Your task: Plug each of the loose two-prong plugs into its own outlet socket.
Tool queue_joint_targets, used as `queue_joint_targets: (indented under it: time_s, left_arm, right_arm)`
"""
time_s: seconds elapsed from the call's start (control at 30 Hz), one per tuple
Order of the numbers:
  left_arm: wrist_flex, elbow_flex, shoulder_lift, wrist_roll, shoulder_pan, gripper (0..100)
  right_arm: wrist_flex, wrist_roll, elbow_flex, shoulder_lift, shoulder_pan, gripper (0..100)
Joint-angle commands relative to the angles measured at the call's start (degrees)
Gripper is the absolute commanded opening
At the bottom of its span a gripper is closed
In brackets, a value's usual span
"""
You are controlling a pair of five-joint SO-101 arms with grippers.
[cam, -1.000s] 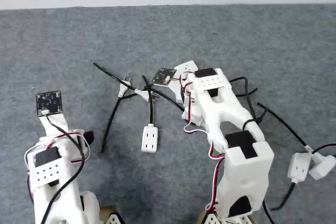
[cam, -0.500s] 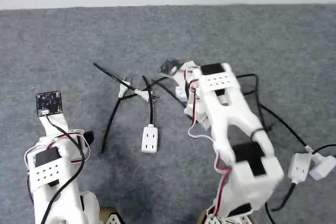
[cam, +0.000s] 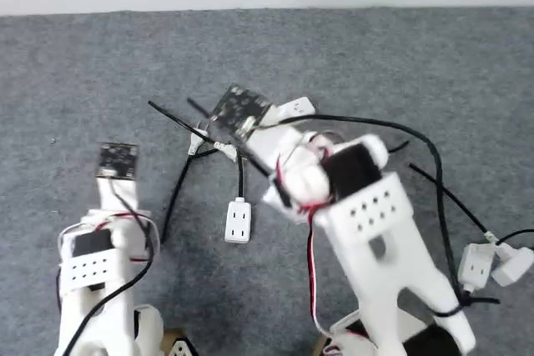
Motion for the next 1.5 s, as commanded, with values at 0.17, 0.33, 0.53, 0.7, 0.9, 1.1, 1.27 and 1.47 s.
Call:
queue_joint_targets:
  time_s: [0.17, 0.33, 0.53, 0.7, 0.9, 1.1, 1.27, 1.47]
  left_arm:
    - [1.67, -13.76, 23.03, -2.99, 2.02, 1]
    - [6.77, -19.30, 28.31, -10.02, 2.29, 1]
    - [6.51, -15.08, 21.54, -11.96, 2.64, 1]
    - [6.33, -8.66, 11.96, -14.77, 5.54, 1]
    - [6.07, -2.77, 1.76, -18.46, 7.82, 1]
    - [7.47, 0.31, -3.87, -19.69, 9.93, 2]
    - [8.62, 2.42, -8.70, -22.07, 10.11, 2]
    - [8.62, 4.79, -14.24, -21.98, 10.02, 2]
  right_arm:
    - [-9.19, -8.97, 2.29, -2.51, -11.56, 0.8]
    - [-18.86, -12.57, 9.58, -2.51, -14.64, 0.8]
    - [-25.63, -14.42, 15.30, -1.01, -14.64, 0.8]
    - [-27.91, -16.09, 15.30, 5.76, -15.34, 0.8]
    - [-28.88, -16.53, 15.30, 8.31, -16.84, 0.8]
    - [-31.16, -18.73, 15.56, 8.57, -15.96, 0.8]
    - [-32.84, -23.38, 15.56, 8.57, -13.49, 0.8]
    - [-37.14, -30.33, 18.37, 8.48, -11.91, 0.8]
